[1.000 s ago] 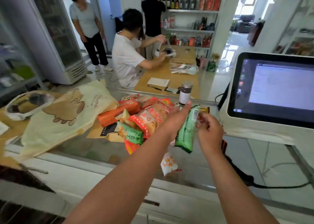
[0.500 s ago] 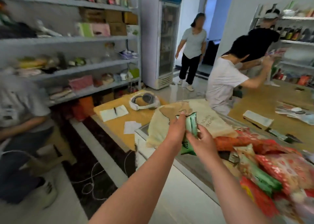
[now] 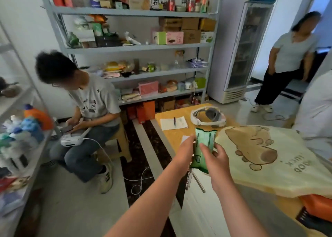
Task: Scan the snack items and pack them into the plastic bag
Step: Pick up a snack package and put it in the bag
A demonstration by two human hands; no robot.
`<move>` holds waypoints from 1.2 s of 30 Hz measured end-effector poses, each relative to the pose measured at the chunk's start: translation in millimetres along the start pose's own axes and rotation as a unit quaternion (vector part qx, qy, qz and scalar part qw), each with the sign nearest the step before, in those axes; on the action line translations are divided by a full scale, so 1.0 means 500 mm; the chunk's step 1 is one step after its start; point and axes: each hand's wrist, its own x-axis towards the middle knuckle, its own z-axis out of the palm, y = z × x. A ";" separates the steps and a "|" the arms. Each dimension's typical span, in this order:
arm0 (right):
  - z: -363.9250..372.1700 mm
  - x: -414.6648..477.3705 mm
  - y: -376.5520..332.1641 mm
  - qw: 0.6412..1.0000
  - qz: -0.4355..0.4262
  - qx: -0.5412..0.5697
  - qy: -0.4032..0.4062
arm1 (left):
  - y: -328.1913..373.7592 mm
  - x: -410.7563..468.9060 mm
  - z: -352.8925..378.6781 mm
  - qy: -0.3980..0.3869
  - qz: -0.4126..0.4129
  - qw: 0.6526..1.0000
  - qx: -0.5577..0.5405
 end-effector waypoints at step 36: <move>-0.236 0.205 0.013 0.989 0.044 0.005 0.138 | -0.208 0.231 0.173 -0.185 0.239 0.617 0.727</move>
